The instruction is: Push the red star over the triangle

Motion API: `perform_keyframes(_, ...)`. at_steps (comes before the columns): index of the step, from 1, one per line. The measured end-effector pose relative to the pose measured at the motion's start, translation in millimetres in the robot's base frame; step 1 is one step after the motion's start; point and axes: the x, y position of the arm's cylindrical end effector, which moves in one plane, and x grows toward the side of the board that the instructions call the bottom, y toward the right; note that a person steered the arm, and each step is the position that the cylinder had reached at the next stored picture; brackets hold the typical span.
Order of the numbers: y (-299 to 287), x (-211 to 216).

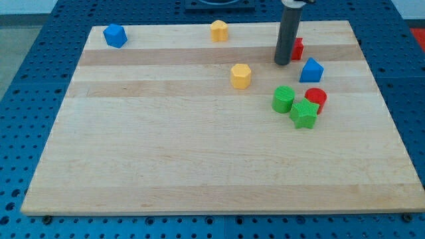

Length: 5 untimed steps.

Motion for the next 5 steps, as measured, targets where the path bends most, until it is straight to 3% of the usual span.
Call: perform_keyframes(5, 27.0, -26.4)
